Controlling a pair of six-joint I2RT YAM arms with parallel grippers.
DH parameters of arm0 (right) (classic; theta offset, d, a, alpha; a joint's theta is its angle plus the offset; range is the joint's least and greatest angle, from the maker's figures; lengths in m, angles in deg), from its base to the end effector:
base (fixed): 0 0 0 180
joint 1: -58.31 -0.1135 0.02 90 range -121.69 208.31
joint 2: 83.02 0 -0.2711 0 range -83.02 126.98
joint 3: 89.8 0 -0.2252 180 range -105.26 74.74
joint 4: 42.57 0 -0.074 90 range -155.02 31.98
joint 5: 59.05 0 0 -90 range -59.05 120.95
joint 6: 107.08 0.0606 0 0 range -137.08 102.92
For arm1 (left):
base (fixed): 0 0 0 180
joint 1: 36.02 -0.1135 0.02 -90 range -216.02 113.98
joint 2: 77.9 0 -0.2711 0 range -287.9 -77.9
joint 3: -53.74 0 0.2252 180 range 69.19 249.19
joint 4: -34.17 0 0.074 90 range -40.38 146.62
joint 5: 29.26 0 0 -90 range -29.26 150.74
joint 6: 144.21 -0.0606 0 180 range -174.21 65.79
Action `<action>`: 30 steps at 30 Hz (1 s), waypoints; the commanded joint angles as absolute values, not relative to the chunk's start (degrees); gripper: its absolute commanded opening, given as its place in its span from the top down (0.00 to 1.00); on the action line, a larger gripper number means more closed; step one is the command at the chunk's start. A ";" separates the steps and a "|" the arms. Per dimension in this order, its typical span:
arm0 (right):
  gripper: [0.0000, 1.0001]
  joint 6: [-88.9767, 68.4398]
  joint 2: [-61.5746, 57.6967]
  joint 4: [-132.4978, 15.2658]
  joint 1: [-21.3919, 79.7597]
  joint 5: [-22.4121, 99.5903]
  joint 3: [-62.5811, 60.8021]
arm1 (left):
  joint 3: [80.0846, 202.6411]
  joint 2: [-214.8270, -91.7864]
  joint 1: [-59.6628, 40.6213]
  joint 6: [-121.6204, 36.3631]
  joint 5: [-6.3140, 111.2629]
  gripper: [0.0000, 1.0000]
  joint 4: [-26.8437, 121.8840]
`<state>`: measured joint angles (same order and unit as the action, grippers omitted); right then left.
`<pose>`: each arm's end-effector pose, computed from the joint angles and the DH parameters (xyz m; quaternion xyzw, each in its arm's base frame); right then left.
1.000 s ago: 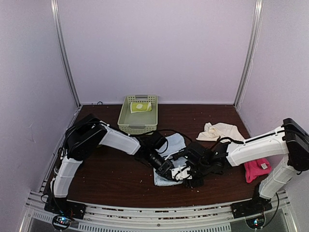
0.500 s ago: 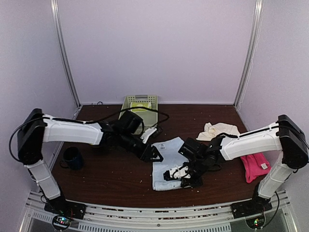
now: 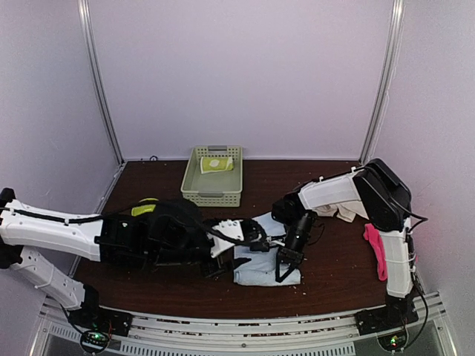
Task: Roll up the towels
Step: Roll the towel at the center of the board.
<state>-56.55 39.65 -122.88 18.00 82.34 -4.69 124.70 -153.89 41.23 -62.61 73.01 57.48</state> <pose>0.2217 0.2502 0.1305 0.5184 -0.7265 -0.4271 0.1448 0.0779 -0.2858 0.2936 0.5402 0.6634 -0.2124 0.4722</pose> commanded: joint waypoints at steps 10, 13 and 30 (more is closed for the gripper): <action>0.99 -58.00 49.44 -132.59 20.69 81.93 -10.35 | 138.94 -185.71 44.05 -77.60 77.70 0.44 58.25; 0.99 -58.27 49.59 -132.35 20.67 82.00 -10.33 | 140.56 -189.24 44.05 -78.39 76.99 0.45 58.33; 0.71 -61.38 34.67 -135.88 20.74 83.49 -15.14 | 141.56 -197.56 43.63 -75.07 85.57 0.80 64.76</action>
